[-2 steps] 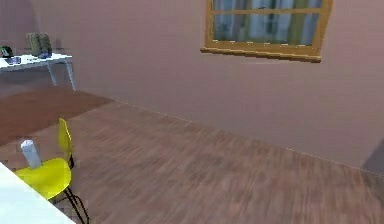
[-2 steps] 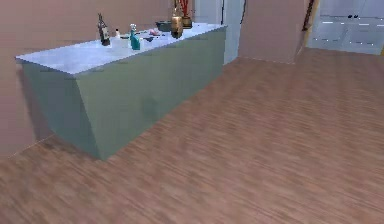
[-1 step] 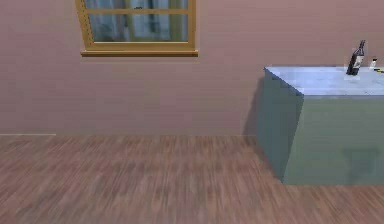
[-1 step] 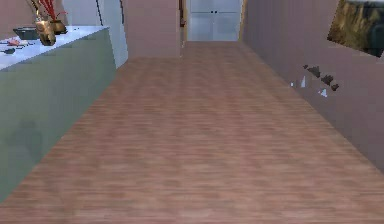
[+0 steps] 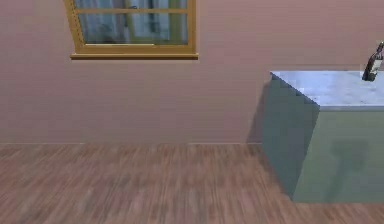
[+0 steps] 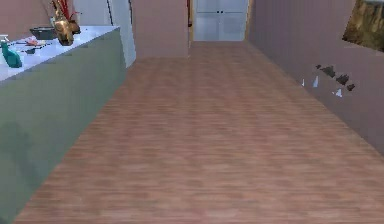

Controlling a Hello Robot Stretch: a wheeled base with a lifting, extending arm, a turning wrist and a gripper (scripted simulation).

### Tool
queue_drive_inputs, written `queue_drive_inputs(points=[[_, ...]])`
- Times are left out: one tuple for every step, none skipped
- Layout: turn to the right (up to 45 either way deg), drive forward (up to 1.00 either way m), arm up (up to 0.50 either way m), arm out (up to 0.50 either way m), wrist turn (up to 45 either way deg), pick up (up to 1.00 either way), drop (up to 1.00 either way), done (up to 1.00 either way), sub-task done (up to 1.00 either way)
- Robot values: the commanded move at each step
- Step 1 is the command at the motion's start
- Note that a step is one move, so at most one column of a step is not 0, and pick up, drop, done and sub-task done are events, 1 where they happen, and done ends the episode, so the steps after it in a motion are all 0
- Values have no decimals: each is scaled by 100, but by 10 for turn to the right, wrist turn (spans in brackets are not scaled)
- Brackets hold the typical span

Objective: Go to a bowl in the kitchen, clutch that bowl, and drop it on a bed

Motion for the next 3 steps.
queue_drive_inputs(points=[[450, 0, 0, 0, 0, 0, 0, 0, 0], [450, 0, 0, 0, 0, 0, 0, 0, 0], [0, 5, 0, 0, 0, 0, 0, 0, 0]])
